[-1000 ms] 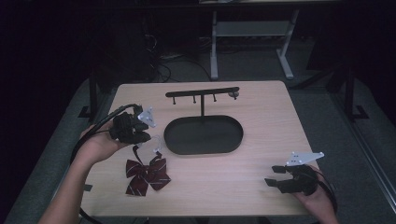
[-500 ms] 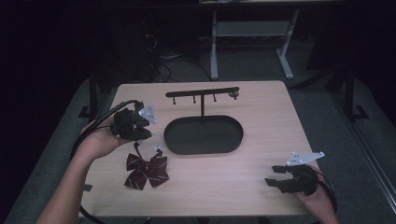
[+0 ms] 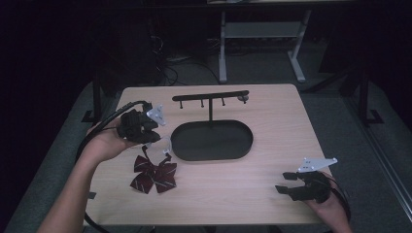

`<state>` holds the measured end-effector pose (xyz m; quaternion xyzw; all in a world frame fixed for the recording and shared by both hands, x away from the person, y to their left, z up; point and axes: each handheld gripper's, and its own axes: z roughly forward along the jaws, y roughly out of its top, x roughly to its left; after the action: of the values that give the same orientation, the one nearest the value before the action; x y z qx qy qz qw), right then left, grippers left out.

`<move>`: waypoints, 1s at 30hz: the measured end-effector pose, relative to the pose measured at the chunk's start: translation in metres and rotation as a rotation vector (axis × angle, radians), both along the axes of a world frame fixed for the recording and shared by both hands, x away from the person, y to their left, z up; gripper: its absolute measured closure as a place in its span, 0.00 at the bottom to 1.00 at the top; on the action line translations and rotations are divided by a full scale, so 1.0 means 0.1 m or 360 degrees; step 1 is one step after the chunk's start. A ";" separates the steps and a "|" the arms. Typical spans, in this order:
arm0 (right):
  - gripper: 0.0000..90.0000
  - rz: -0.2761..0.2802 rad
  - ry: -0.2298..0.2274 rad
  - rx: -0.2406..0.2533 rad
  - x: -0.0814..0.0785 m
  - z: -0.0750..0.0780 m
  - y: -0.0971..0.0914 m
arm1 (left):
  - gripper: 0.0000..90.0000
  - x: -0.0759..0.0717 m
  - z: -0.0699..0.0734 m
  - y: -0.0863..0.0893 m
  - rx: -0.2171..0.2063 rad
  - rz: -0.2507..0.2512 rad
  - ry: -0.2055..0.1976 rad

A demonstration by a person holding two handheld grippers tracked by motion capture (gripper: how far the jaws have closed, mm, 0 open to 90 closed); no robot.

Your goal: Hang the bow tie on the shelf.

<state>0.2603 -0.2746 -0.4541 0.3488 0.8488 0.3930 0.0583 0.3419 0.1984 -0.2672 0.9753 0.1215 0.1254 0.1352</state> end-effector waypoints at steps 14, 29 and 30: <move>0.41 -0.0002 0.0005 0.0003 0.01 0.00 0.00 | 0.98 0.09 0.01 -0.03 -0.0007 -0.0007 0.0017; 0.41 0.0002 0.0003 0.0009 0.02 -0.01 0.00 | 0.98 0.19 0.09 -0.11 0.0004 -0.0039 0.0024; 0.41 0.0002 0.0003 0.0009 0.02 -0.01 0.00 | 0.98 0.20 0.09 -0.12 0.0003 -0.0038 0.0024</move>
<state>0.2621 -0.2749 -0.4550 0.3488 0.8480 0.3950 0.0563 0.3615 0.1864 -0.2578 0.9777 0.1107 0.1166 0.1348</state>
